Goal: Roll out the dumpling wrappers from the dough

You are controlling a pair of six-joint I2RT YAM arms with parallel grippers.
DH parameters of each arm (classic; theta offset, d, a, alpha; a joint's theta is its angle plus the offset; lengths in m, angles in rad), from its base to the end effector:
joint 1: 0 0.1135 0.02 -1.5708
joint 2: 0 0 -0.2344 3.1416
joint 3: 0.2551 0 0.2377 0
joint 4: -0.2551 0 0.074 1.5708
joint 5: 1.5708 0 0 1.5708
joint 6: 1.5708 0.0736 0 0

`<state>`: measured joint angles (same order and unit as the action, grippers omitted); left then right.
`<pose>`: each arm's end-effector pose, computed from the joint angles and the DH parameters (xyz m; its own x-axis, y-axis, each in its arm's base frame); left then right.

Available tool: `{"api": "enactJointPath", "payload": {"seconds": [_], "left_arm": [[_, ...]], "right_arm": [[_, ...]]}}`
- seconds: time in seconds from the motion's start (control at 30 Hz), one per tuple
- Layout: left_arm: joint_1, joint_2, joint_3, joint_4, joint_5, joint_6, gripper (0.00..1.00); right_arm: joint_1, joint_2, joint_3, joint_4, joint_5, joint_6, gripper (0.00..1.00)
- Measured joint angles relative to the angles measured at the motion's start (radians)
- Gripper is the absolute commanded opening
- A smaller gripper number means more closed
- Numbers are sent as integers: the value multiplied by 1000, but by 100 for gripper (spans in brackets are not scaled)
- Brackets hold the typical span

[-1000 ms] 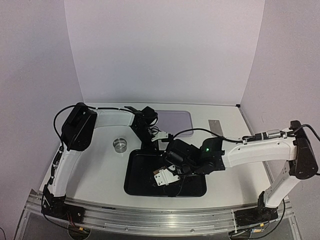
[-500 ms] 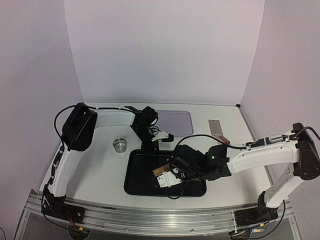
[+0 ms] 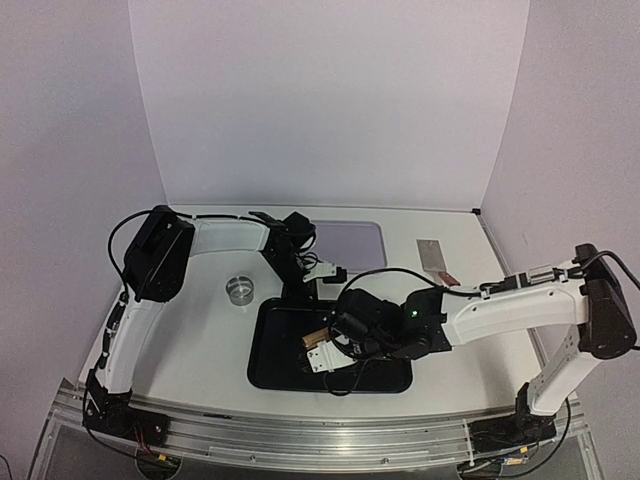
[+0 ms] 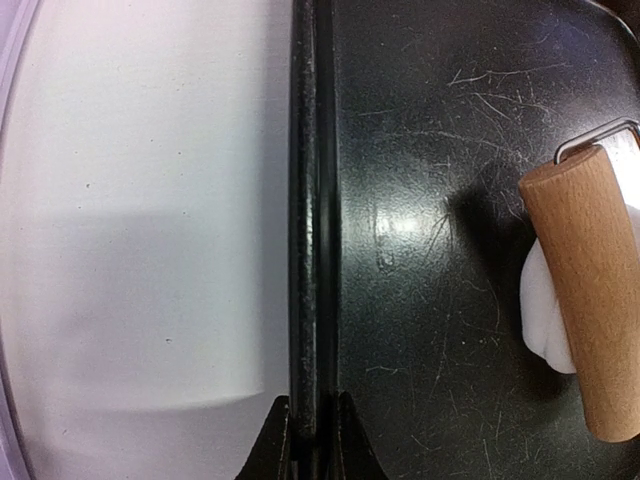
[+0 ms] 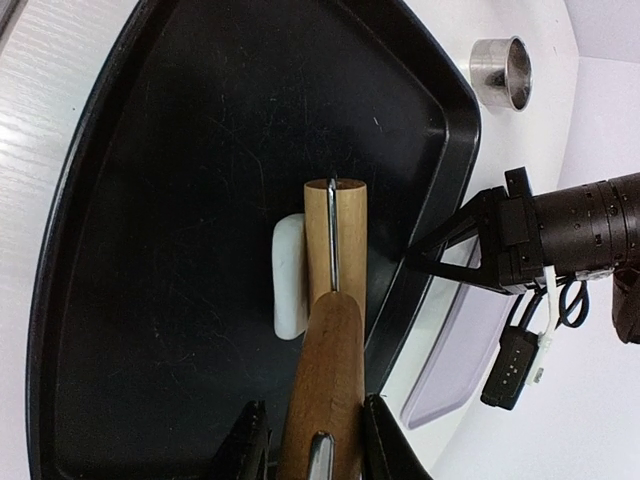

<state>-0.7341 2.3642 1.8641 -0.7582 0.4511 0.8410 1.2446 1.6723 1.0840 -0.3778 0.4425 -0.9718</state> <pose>0.3206 -0.3325 0.0868 0.0525 0.8561 -0.5142 0.9949 -0.0895 -0.0475 0.1415 0.3198 0.1534 0.4939 -0.8690 -0.0296 -0.6564 -0.3503 -0.6682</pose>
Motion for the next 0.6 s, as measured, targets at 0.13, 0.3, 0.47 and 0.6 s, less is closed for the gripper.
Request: {"api": "enactJointPath", "payload": {"seconds": [0.13, 0.3, 0.47, 0.6], "left_arm": [[0, 0, 0, 0, 0, 0, 0], [0, 0, 0, 0, 0, 0, 0], [0, 0, 0, 0, 0, 0, 0], [0, 0, 0, 0, 0, -1, 0]], "right_arm": [[8, -15, -15, 2, 1, 17, 0], [43, -79, -65, -27, 0, 71, 0], [42, -53, -33, -55, 10, 85, 0], [5, 20, 41, -53, 10, 61, 0]]}}
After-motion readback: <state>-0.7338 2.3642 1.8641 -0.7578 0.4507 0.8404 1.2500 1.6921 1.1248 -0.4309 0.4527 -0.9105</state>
